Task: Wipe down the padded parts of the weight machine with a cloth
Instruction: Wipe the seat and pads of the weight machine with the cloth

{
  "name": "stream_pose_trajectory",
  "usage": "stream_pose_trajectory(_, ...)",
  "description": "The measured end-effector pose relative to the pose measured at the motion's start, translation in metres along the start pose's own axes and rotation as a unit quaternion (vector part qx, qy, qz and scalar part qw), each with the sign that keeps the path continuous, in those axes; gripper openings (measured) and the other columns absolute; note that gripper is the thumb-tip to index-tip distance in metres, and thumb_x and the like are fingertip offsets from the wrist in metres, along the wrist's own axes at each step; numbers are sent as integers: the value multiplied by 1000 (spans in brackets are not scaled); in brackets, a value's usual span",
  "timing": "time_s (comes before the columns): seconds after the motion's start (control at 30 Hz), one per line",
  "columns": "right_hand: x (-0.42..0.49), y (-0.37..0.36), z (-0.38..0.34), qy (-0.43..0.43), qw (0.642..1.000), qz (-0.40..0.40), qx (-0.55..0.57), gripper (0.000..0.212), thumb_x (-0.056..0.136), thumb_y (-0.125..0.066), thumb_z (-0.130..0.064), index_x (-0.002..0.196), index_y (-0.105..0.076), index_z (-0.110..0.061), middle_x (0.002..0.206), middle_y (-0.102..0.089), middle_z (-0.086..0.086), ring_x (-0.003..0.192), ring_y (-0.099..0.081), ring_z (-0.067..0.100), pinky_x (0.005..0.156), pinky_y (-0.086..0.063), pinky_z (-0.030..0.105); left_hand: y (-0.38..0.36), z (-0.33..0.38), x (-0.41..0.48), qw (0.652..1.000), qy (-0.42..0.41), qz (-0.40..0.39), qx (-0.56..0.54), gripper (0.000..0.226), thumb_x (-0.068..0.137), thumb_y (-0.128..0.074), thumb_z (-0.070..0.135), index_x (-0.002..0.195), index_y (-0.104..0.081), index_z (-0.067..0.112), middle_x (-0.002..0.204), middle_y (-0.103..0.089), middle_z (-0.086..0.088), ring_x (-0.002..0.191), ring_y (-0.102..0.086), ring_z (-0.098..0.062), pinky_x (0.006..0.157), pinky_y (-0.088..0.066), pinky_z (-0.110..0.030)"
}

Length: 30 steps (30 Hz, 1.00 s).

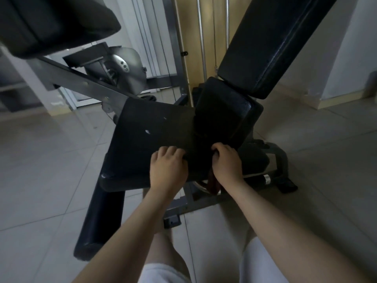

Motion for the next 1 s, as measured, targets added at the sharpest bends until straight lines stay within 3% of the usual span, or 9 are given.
stream_pose_trajectory(0.07, 0, -11, -15, -3, 1000, 8, -10, 26, 101, -47, -21, 123, -61, -22, 120, -62, -3, 113, -58, 17, 93, -49, 32, 1, -2, -1, 1000, -6, 11, -27, 32, 98, -47, 28, 125, -65, 26, 124, -66, 5, 119, -56, -20, 100, -44, -37)
stream_pose_trajectory(0.2, -3, -40, -68, 86, 996, -16, 3, 29, 101, -45, -20, 122, -65, -20, 122, -65, -2, 112, -59, 17, 94, -46, 29, 21, -28, -4, 996, 19, 32, -83, 33, 97, -46, 13, 121, -68, 18, 122, -68, -2, 116, -57, -27, 96, -46, -36)
stream_pose_trajectory(0.33, -12, -68, -130, 194, 971, -107, 92, 31, 100, -49, -21, 127, -64, -18, 129, -64, 0, 119, -57, 16, 104, -46, 35, 44, -75, -23, 993, 87, 82, 23, 33, 96, -44, 31, 120, -65, 24, 123, -68, 0, 119, -56, -27, 103, -44, -45)
stream_pose_trajectory(0.47, -15, -63, -127, 248, 941, -209, 97, 39, 100, -49, -23, 139, -54, -23, 147, -47, -4, 137, -38, 11, 113, -26, 25, 47, -98, -42, 982, 132, 131, 10, 31, 95, -50, 33, 121, -63, 22, 126, -66, -3, 122, -51, -30, 101, -45, -48)
stream_pose_trajectory(0.57, -8, -57, -91, 197, 968, -135, 79, 38, 103, -45, -23, 140, -53, -19, 146, -47, -3, 136, -41, 13, 111, -31, 25, 40, -104, -50, 971, 166, 155, -77, 34, 97, -46, 31, 127, -59, 21, 132, -61, -1, 127, -44, -26, 107, -41, -43)
stream_pose_trajectory(0.67, -14, -63, -87, 139, 983, -82, 82, 38, 104, -40, -26, 139, -53, -16, 143, -50, -1, 132, -47, 16, 108, -40, 31, 39, -106, -56, 938, 217, 188, -194, 33, 98, -49, 17, 130, -58, 18, 134, -56, -1, 127, -45, -21, 110, -38, -37)
stream_pose_trajectory(0.77, -30, -75, -120, 204, 975, -61, 71, 34, 101, -46, -21, 132, -58, -16, 136, -56, 2, 122, -55, 18, 99, -43, 25, 42, -101, -62, 897, 255, 213, -291, 34, 102, -46, 15, 135, -54, 18, 132, -54, 3, 120, -50, -6, 104, -41, -20)
stream_pose_trajectory(0.87, -46, -91, -167, 285, 949, -107, 85, 35, 100, -45, -21, 134, -55, -15, 136, -55, 4, 124, -53, 20, 103, -46, 34, 47, -94, -65, 844, 296, 223, -387, 39, 107, -40, 14, 145, -45, 21, 128, -52, 21, 111, -46, 24, 90, -33, 3)
stream_pose_trajectory(1.0, -53, -98, -199, 371, 905, -181, 107, 32, 103, -40, -23, 131, -53, -15, 138, -51, 5, 126, -48, 21, 102, -45, 35, 44, -93, -72, 774, 343, 237, -476, 40, 110, -31, 26, 148, -44, 24, 119, -61, 20, 103, -57, 19, 82, -48, -5)
Point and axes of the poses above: each hand's wrist, its own x-axis towards the middle knuckle, its own y-axis out of the back of the hand, z = x × y, the point moved 2 cm from there along x, towards the middle knuckle
